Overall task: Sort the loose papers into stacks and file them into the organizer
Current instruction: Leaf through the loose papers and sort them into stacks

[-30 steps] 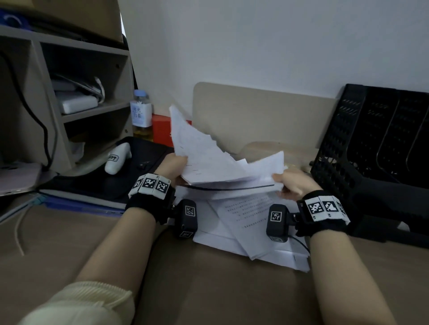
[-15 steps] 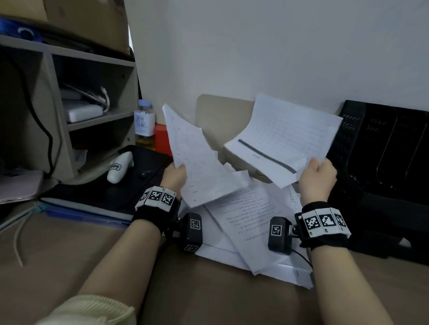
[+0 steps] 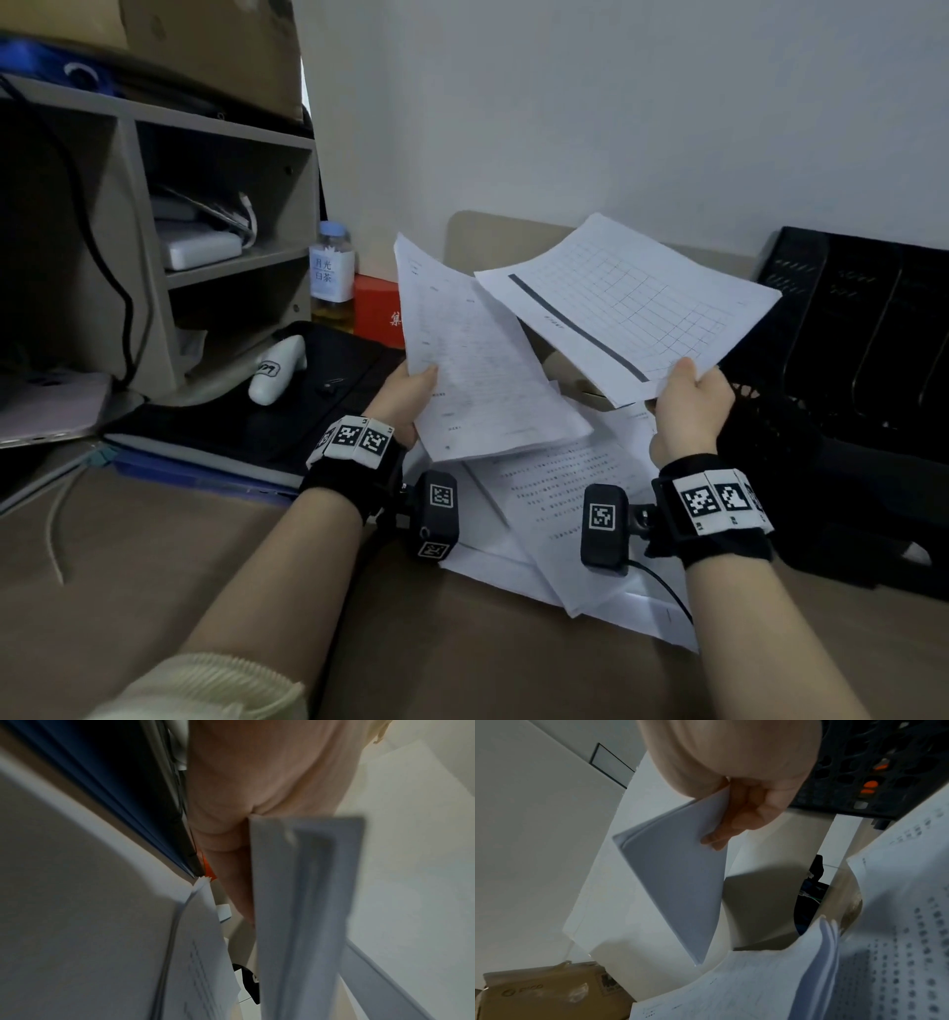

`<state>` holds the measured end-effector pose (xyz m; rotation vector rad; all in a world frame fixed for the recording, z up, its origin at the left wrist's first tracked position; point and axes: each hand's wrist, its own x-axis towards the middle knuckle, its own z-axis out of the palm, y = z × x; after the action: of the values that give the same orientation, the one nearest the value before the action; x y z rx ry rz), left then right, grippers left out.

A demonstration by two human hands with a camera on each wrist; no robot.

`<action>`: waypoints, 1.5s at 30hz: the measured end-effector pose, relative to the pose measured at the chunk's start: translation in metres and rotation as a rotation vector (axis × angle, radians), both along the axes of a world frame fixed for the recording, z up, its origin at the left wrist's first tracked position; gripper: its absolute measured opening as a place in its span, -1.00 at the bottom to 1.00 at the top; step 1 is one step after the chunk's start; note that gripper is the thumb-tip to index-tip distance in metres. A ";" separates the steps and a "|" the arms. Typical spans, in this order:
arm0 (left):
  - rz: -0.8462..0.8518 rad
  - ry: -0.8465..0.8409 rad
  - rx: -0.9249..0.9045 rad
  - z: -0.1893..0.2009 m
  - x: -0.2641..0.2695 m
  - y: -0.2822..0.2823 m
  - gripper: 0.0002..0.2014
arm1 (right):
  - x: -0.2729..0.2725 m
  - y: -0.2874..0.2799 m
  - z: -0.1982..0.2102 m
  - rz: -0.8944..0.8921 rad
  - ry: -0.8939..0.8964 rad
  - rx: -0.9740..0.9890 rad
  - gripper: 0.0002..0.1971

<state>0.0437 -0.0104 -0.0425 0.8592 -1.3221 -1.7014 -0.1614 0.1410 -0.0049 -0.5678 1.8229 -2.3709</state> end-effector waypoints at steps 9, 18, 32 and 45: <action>-0.014 0.088 0.012 0.001 -0.002 -0.001 -0.70 | 0.012 -0.003 0.001 0.258 -0.063 0.003 -0.90; -0.049 0.117 -0.024 0.019 -0.006 0.009 -0.54 | 0.054 -0.016 -0.009 0.490 0.113 0.225 -0.90; 0.019 0.026 -0.099 0.018 -0.001 0.005 -0.62 | 0.032 -0.014 -0.017 0.406 -0.089 0.295 -0.79; -0.105 0.030 -0.140 0.023 0.015 0.005 -0.64 | 0.016 -0.007 -0.015 0.512 -0.032 0.525 -0.80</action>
<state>0.0585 -0.0059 -0.0200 0.6924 -1.4691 -1.6719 -0.1456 0.1341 -0.0199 -0.7941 1.8886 -1.4981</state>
